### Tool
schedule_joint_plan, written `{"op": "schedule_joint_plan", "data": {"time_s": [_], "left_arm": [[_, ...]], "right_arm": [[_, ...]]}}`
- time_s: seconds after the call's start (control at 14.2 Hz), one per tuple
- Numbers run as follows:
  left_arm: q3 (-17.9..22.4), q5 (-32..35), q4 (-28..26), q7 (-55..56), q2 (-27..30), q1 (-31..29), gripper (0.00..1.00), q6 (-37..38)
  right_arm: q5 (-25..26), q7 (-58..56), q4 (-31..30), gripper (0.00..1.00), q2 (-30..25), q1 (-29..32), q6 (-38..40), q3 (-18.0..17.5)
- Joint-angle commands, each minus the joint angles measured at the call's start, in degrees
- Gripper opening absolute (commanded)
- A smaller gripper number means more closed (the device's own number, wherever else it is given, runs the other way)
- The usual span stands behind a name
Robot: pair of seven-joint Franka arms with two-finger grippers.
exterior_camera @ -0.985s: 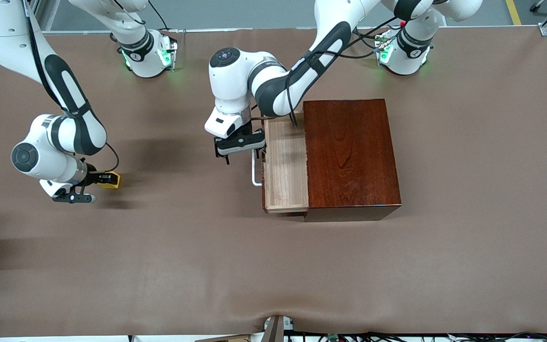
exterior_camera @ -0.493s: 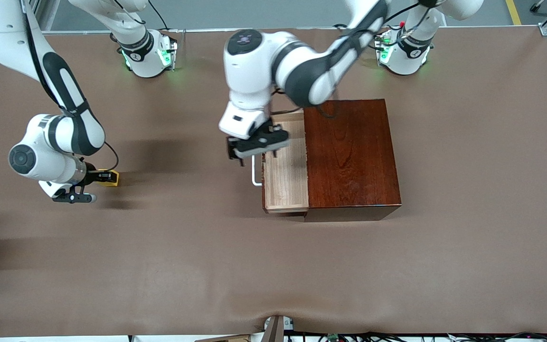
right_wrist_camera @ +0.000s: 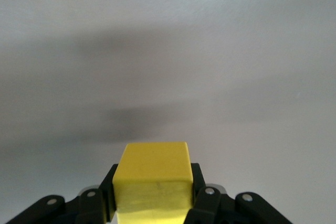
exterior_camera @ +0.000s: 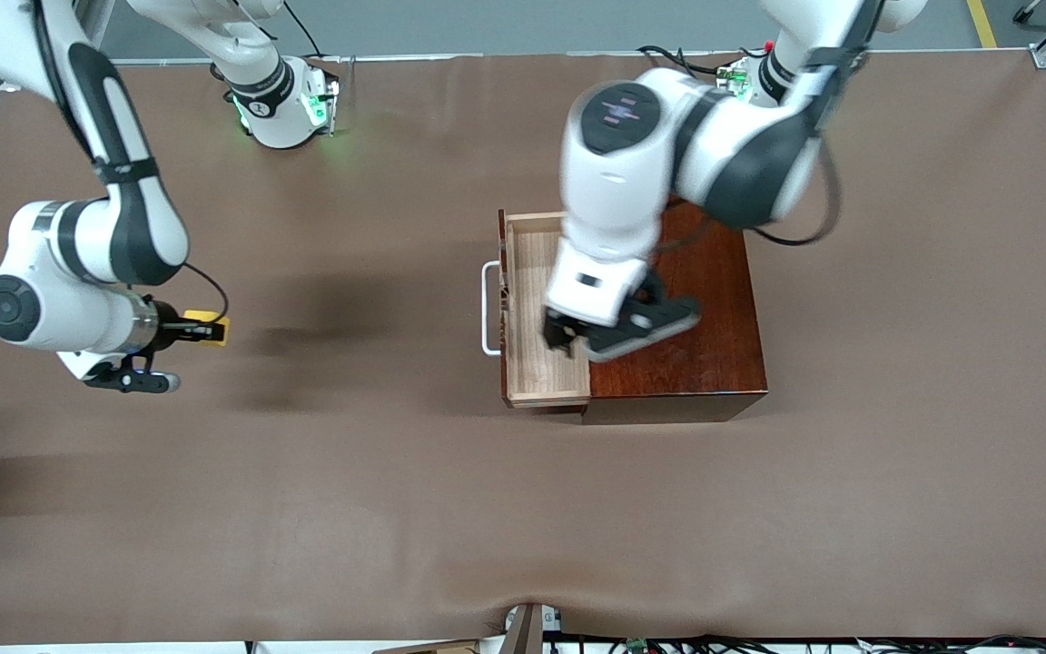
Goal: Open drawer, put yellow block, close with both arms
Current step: 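Lift the yellow cube with the right gripper while the left gripper withdraws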
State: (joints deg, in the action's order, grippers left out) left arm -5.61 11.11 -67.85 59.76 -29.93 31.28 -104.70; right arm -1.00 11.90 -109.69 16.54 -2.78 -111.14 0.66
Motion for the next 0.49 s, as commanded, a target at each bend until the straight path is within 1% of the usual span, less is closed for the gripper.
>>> {"op": "schedule_joint_plan", "data": {"time_s": [0.0, 0.21, 0.42], "left_arm": [[-0.46, -2.31, -2.99, -5.60, 3.82, -5.51, 1.00, 2.39], [-0.46, -6.00, -3.52, -13.24, 6.72, -13.59, 1.00, 4.23], [-0.46, -6.27, -4.22, -15.46, 8.48, -17.56, 1.00, 5.81]], "right_arm": [[-0.14, 18.00, 1.40, 0.00, -3.18, -8.00, 3.91, 0.21], [-1.02, 31.65, 5.79, 0.00, -2.92, -15.47, 7.25, 0.13], [-8.64, 42.73, 8.78, 0.00, -2.83, -19.79, 9.80, 0.21]]}}
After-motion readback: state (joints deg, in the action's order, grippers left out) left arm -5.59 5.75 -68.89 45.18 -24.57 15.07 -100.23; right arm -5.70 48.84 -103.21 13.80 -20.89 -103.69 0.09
